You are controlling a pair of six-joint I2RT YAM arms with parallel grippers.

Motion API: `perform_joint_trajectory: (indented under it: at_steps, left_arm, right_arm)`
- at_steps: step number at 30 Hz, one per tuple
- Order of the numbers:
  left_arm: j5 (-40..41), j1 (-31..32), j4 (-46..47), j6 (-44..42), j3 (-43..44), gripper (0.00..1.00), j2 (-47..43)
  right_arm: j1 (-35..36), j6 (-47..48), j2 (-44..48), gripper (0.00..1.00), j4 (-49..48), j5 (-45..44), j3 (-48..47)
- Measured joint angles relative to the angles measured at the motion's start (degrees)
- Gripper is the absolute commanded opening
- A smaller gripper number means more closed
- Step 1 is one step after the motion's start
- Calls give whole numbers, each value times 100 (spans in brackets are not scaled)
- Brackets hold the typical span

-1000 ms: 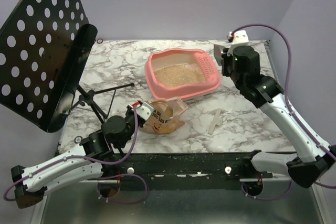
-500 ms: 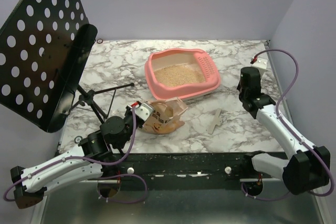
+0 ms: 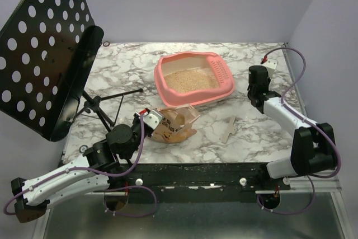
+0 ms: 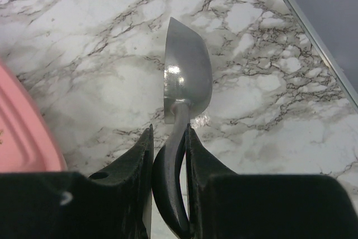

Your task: Fill the litter box with clean litter

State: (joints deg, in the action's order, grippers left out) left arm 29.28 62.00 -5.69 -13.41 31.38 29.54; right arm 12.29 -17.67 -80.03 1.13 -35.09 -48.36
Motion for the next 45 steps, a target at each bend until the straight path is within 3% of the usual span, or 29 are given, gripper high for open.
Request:
perform_joint_trajectory:
  at_steps: [13, 22, 27, 37, 45]
  left_arm:
    - [-2, 0, 4, 2, 0, 0, 4]
    - [-22, 0, 4, 39, 0, 0, 2]
    - [-31, 0, -7, 61, 0, 0, -26]
    - [-31, 0, -20, 63, 0, 0, -39]
    - [-66, 0, -7, 59, 2, 0, 0]
  right_arm:
    - [-192, 424, -1296, 33, 697, 490, -1419]
    - [-173, 426, -2033, 38, 1982, 1593, -1248]
    - [-175, 420, -2031, 47, 2186, 1679, -1246]
    - [-164, 374, -901, 57, 2564, 2173, -1458]
    - [306, 627, 636, 62, 2743, 3353, -1738]
